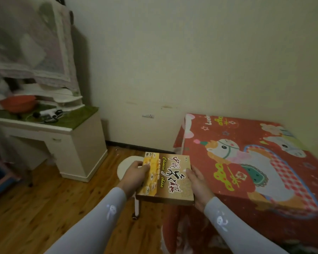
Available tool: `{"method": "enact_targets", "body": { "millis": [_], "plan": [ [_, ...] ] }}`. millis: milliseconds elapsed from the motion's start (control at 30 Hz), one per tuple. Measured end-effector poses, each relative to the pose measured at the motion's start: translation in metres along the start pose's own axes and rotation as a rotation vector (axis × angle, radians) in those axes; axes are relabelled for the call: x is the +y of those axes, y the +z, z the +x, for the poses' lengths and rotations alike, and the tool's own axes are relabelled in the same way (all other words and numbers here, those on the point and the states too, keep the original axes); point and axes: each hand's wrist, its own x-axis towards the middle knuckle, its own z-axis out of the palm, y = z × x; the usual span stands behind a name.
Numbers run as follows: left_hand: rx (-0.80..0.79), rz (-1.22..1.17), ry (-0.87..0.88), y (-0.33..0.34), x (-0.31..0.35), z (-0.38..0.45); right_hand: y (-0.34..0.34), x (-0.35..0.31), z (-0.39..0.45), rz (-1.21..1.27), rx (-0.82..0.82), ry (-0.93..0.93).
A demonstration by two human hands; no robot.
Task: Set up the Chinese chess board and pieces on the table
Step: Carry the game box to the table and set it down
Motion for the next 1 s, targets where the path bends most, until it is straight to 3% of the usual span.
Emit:
{"method": "enact_targets", "body": {
  "millis": [200, 433, 767, 1000],
  "plan": [
    [-0.113, 0.038, 0.025, -0.034, 0.069, 0.149, 0.055, -0.033, 0.126, 0.129, 0.097, -0.029],
    [-0.219, 0.121, 0.044, -0.019, 0.132, 0.267, 0.062, -0.074, 0.227, 0.184, 0.183, -0.076],
    [-0.327, 0.226, 0.098, 0.09, 0.219, 0.434, -0.008, -0.136, 0.389, 0.24, 0.302, -0.17],
    [-0.533, 0.277, 0.088, 0.186, 0.266, 0.492, -0.074, -0.166, 0.427, 0.322, 0.447, -0.245]
  ]
}}
